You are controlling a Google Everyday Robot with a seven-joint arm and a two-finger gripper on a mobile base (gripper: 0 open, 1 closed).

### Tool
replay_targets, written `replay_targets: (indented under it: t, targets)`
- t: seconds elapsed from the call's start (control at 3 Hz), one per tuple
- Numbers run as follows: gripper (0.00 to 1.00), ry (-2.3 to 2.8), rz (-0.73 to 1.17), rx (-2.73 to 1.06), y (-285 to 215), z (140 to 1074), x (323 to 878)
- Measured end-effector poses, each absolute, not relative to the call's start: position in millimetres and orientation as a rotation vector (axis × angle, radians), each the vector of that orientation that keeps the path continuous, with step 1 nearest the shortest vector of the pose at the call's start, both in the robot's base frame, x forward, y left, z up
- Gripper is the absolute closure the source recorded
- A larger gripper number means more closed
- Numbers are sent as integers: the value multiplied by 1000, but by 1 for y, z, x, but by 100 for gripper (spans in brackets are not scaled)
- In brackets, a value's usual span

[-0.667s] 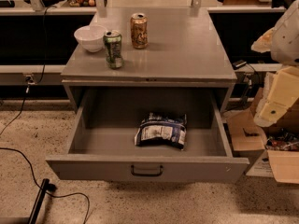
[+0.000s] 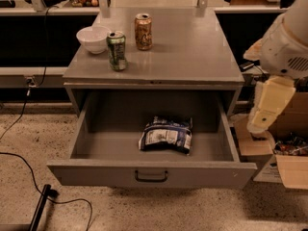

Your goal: Pick blue chip bag from top drawer and place on counter

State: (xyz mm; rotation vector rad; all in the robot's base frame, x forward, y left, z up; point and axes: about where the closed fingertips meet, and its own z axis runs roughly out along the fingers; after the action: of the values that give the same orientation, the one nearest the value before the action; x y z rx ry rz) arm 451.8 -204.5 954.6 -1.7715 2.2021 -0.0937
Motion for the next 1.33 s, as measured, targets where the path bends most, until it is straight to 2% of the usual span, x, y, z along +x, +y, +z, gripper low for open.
replay_targets:
  t: [0.33,0.67,1.33]
  targets:
    - [0,2041,-35,-1899,-185,893,454]
    - [0,1901,93,-1895,-191,885,450]
    - [0,1829,133,-1948,-177,867,471]
